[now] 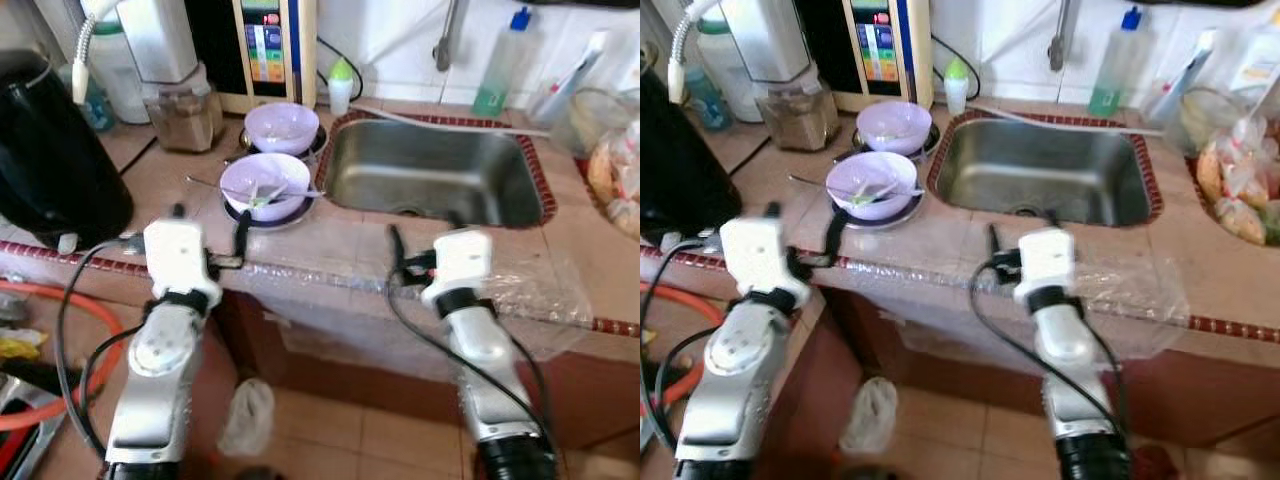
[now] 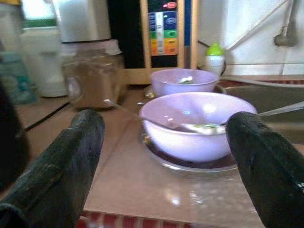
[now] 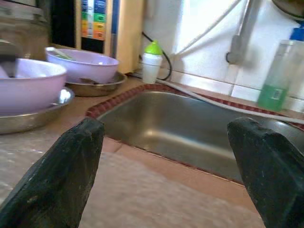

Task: Kitchen organization

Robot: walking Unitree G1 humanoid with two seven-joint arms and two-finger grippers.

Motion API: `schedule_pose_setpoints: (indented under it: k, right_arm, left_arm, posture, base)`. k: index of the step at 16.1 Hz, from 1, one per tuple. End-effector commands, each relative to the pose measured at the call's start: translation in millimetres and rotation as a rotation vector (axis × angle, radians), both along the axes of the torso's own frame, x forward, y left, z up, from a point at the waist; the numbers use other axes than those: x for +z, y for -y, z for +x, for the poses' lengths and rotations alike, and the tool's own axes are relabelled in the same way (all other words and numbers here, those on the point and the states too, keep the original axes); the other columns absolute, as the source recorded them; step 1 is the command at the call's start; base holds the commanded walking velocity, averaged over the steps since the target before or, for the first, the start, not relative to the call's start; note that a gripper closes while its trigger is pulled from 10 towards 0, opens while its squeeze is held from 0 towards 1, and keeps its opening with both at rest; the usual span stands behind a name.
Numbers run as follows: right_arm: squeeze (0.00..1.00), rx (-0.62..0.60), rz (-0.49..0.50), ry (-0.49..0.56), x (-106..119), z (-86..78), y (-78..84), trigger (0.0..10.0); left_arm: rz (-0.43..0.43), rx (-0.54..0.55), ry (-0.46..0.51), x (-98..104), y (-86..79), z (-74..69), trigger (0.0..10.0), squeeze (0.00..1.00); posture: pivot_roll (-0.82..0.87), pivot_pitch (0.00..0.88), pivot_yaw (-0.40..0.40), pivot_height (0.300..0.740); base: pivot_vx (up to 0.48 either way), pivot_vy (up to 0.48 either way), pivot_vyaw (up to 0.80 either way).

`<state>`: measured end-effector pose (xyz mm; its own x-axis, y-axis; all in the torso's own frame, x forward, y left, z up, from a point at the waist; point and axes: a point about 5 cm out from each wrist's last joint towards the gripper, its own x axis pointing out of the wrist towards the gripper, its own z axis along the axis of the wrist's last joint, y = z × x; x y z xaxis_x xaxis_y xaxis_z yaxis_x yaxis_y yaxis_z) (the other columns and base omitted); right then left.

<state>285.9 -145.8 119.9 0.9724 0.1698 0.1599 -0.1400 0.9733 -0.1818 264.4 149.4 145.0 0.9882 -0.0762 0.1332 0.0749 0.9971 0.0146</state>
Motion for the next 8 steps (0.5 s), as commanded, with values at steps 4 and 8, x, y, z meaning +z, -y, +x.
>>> schedule_pose_setpoints:
  k: [4,8]
  right_arm:
    - [0.0,-0.01,-0.007,0.004,2,0.1,5.3,10.0]
    - [0.0,0.004,-0.012,-0.003,0,-2.8,4.0,10.0]
  left_arm:
    - [-0.029,-0.073,-0.004,-7,12.4,6.4,10.0,0.0]
    - [-0.038,-0.108,0.022,-2,20.8,19.0,10.0,0.0]
  posture:
    - [0.0,0.0,0.025,0.74]
    - [-0.01,0.0,0.026,0.74]
  base:
    - [0.0,0.0,0.0]
    - [0.0,0.0,0.0]
